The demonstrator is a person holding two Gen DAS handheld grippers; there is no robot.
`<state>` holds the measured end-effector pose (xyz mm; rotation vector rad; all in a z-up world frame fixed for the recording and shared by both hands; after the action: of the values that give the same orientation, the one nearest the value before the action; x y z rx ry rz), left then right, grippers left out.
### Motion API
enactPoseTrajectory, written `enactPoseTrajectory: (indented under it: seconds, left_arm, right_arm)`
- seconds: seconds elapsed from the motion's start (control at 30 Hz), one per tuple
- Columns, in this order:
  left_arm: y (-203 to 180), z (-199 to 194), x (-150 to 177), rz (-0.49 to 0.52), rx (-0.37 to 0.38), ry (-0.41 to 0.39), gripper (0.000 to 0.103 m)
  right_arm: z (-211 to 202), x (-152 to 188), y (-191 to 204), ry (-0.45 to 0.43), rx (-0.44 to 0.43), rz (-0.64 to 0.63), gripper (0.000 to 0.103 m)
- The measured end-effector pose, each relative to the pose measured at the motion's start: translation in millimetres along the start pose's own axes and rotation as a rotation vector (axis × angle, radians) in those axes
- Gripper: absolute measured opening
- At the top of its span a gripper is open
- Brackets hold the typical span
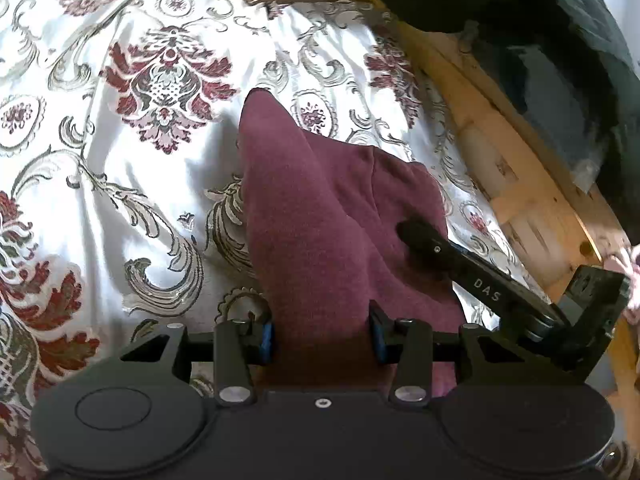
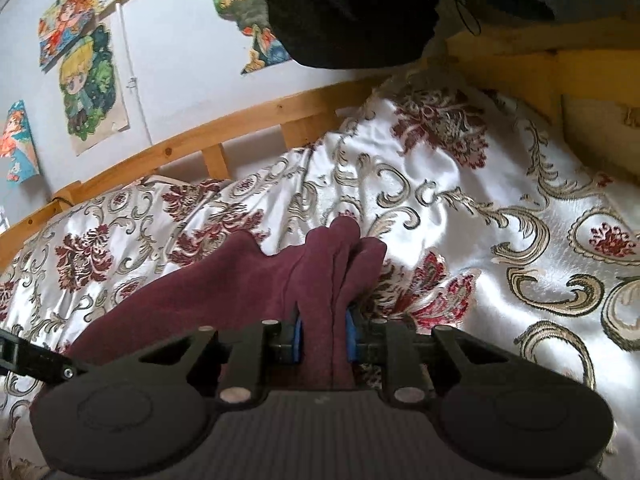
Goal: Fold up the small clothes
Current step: 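Pinch the folded maroon sweater with both grippers and lift it slightly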
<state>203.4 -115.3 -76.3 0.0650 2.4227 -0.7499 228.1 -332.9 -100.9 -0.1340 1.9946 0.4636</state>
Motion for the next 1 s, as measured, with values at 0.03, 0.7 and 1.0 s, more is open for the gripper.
enactPoseTrajectory:
  seconds: [0.03,0.7,1.0]
  left_arm:
    - [-0.3,-2.5,1.3,0.011,0.004,-0.003,0.045]
    - [85.6,-50.0,-26.1,0.147,-0.179,-0.189,0.045]
    - [123.5,-45.2,-59.3,0.053,-0.267,-0.251,0.045]
  right_arm:
    - [-4.3,0.1,3.9,-0.003,0.001,-0.003,0.022]
    - [83.3,-32.1,120.7,-0.03,-0.13,-0.104,0.022]
    - [161.3,-49.7,137.8,0.004,-0.122,-0.107,0.022]
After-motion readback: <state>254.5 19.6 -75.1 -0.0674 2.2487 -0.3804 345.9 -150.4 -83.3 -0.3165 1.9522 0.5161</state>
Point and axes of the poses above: each gripper's, at about its wrist camera, not at the fingertips, and z roughly the way its jaws point, y to its left, x to its underside, the point moved 5 cm from there along z, roughly the way its jaws point, and after that the axes turned 2 degrees about -x, right-handed, at the moved point
